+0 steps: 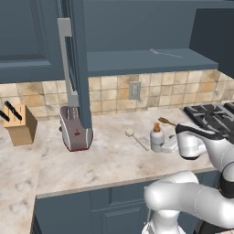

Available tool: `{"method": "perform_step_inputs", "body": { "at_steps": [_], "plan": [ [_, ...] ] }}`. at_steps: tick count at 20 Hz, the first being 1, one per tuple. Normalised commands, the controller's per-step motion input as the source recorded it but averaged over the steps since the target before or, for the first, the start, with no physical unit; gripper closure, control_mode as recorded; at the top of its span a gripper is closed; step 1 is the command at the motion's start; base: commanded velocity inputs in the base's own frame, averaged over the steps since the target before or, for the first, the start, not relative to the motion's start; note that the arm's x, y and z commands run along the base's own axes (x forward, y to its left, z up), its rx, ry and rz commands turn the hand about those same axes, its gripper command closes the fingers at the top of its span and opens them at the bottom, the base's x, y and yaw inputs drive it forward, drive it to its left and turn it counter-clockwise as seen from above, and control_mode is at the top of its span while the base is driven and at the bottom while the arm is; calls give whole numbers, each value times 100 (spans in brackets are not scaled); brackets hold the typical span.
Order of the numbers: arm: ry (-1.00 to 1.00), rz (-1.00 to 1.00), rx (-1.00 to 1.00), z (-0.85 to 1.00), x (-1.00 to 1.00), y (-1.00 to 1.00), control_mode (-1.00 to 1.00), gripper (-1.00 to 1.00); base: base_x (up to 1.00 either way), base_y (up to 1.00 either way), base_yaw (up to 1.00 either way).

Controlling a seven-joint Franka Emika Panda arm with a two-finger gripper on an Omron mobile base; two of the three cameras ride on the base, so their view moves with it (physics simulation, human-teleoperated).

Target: Pick the dish brush and soap dispenser from the cabinet and place them on the counter.

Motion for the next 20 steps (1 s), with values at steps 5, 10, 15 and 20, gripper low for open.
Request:
{"method": "perform_step_inputs", "body": {
  "at_steps": [5, 10, 15, 20],
  "plan": [
    [6, 0, 0, -4, -18, -4, -100, -100, 0, 0, 0],
    [8, -3, 0, 17, -11, -3, -100, -100, 0, 0, 0],
    [7, -3, 0, 42, -12, -2, -100, -100, 0, 0, 0],
    [16, -7, -5, 45, -9, 5, -100, -100, 0, 0, 0]
  ]
}}
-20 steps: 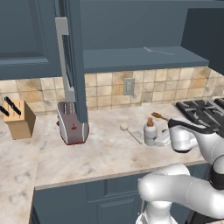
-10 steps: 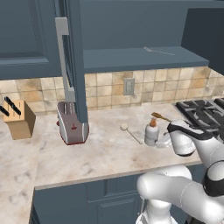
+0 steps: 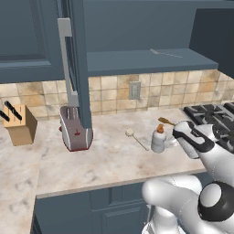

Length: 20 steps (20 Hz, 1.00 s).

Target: Pick the dish brush and soap dispenser from the cabinet and place them on the counter.

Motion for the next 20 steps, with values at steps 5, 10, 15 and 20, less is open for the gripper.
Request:
{"method": "perform_step_inputs", "body": {
  "at_steps": [5, 10, 15, 20],
  "plan": [
    [15, -7, -8, 30, -24, 3, -100, -100, 0, 0, 0],
    [10, -6, -1, 25, -40, -1, -100, -100, 0, 0, 0],
    [7, -7, -1, 22, -37, 2, -100, -100, 0, 0, 0],
    [22, -9, -1, 53, 0, 12, -100, -100, 0, 0, 0]
  ]
}}
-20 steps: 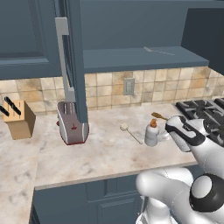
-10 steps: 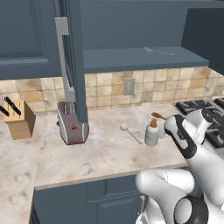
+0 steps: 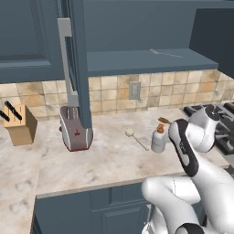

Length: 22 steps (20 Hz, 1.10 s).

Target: Pick the dish brush and soap dispenser from the cabinet and place them on the counter.

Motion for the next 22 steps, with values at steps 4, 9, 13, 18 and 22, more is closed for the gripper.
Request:
{"method": "perform_step_inputs", "body": {
  "at_steps": [4, 9, 13, 18, 22],
  "plan": [
    [20, 0, -1, 62, 0, 0, -100, -100, 0, 0, 0],
    [13, -8, -9, 49, -8, 16, -100, -100, 0, 0, 0],
    [-1, -14, -16, 26, -27, 26, -100, -100, 0, 0, 0],
    [-9, -17, -12, 2, -44, 36, -100, -100, 0, 0, 0],
    [-6, -17, -7, -7, -45, 44, -100, -100, 0, 0, 0]
  ]
}}
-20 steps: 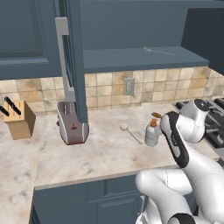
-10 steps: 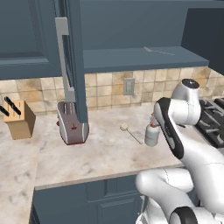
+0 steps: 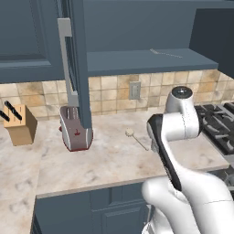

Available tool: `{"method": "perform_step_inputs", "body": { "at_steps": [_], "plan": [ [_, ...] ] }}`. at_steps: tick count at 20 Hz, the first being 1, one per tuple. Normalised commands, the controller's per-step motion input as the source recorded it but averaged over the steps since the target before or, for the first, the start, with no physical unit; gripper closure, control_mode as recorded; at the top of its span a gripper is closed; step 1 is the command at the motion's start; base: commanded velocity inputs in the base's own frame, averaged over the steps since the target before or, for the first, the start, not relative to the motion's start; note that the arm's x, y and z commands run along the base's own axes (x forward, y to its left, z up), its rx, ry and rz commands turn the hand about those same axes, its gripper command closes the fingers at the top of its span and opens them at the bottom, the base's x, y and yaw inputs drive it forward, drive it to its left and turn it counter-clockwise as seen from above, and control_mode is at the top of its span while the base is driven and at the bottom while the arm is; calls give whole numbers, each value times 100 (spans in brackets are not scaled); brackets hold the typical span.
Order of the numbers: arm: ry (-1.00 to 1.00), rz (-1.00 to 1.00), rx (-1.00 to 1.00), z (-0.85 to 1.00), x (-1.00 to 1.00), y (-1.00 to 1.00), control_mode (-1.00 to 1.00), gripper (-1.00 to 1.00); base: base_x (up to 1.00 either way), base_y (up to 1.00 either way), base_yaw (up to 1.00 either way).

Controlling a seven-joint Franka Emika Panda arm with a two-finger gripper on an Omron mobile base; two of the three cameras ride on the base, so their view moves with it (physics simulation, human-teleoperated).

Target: Pick the dish brush and soap dispenser from the cabinet and place them on the counter.

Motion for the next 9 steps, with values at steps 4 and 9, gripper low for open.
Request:
{"method": "perform_step_inputs", "body": {
  "at_steps": [4, 9],
  "plan": [
    [-10, -18, -3, -5, -48, 54, -100, -100, 0, 0, 0],
    [-10, -5, 1, 0, -59, 37, -100, -100, 0, 0, 0]
  ]
}}
